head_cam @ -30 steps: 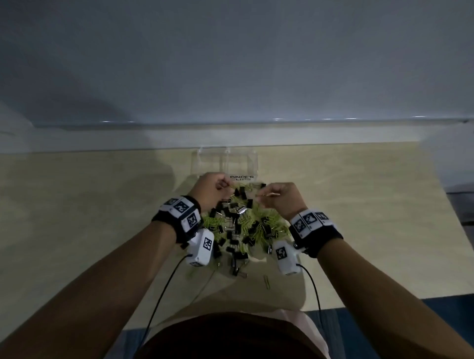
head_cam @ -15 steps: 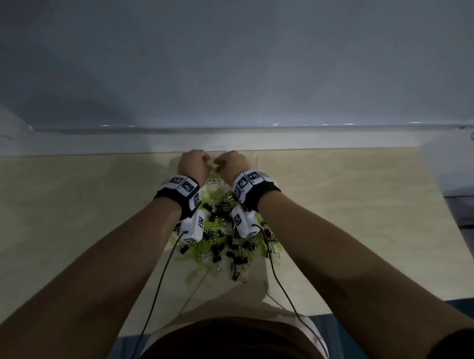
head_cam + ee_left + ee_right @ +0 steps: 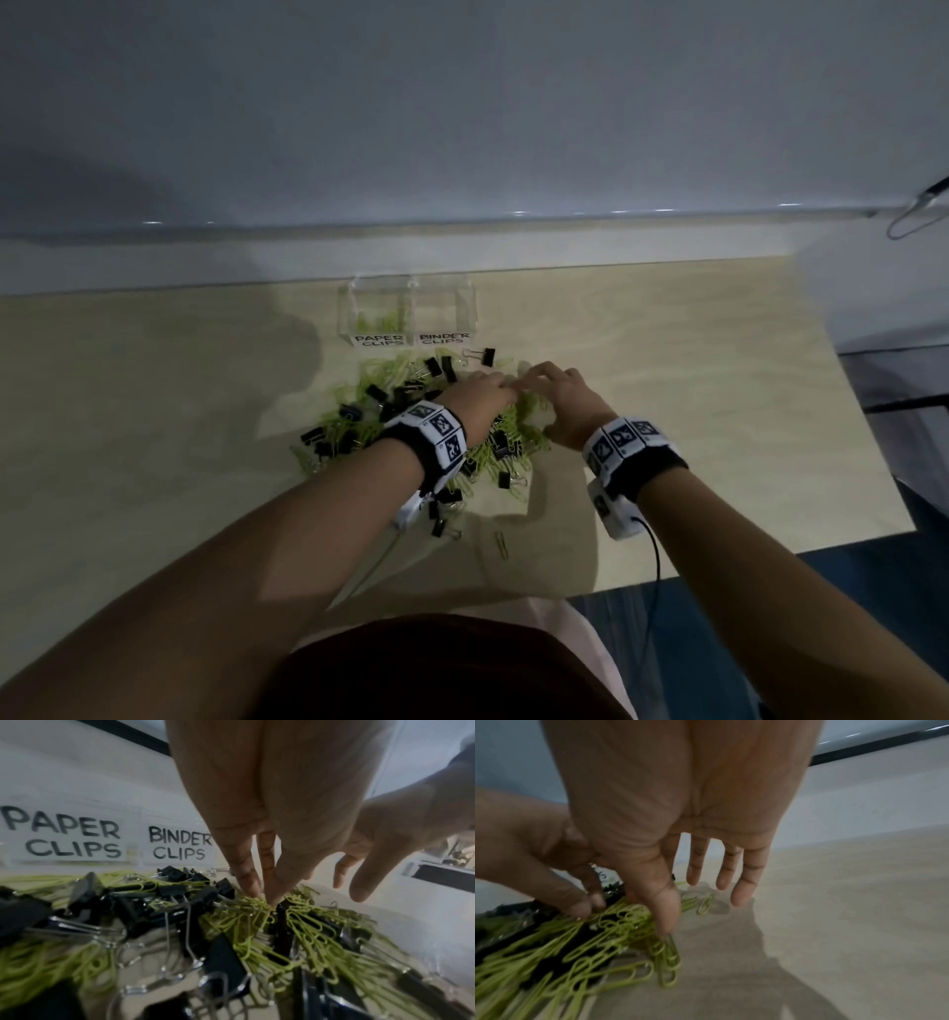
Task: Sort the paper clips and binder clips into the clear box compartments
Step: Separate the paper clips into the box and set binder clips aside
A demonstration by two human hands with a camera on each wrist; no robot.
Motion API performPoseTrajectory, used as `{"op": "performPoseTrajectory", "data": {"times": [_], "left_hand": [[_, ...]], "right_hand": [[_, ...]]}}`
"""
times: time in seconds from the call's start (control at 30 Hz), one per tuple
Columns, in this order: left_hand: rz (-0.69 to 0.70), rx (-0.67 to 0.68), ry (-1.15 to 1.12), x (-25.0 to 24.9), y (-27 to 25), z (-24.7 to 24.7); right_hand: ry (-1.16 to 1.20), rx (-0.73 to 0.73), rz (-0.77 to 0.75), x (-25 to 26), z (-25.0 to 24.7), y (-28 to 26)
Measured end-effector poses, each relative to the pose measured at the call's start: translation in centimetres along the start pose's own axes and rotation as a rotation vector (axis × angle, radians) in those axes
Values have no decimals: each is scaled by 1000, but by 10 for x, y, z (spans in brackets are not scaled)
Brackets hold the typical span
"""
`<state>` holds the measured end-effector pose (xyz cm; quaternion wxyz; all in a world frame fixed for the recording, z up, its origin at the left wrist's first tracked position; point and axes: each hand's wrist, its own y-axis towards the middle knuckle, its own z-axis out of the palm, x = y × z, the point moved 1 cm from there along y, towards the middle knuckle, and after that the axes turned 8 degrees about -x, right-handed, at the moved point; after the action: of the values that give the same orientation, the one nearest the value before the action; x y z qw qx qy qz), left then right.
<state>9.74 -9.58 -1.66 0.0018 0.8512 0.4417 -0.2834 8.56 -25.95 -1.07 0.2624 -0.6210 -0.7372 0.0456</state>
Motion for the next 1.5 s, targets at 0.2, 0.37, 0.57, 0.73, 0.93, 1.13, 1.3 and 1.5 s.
{"op": "performPoseTrajectory", "data": {"times": [0.2,0.37,0.57,0.73,0.93,1.13,1.3,1.5], "left_hand": [[14,44,108,21,1,1],[-94,108,84,24,-1,0],[-88,89,249,19,-6,6],[-86,59,264,21,-12,7],[-325,-202,-325,43,-32,-20],[-536,-508,-557,88,-45,-70],[-675,-652,-444,123,-34,-104],[-692,-626,-242,118,-21,-115]], "right_hand": [[-10,-73,-105,6,16,4],[69,-102,-40,11,15,1],[106,-50,84,10,12,-4],[220,-73,241,-1,12,-11],[643,-158,275,5,4,-6],[707,-200,161,75,-23,42],[499,-345,86,144,-41,100],[436,-248,53,157,-52,113]]}}
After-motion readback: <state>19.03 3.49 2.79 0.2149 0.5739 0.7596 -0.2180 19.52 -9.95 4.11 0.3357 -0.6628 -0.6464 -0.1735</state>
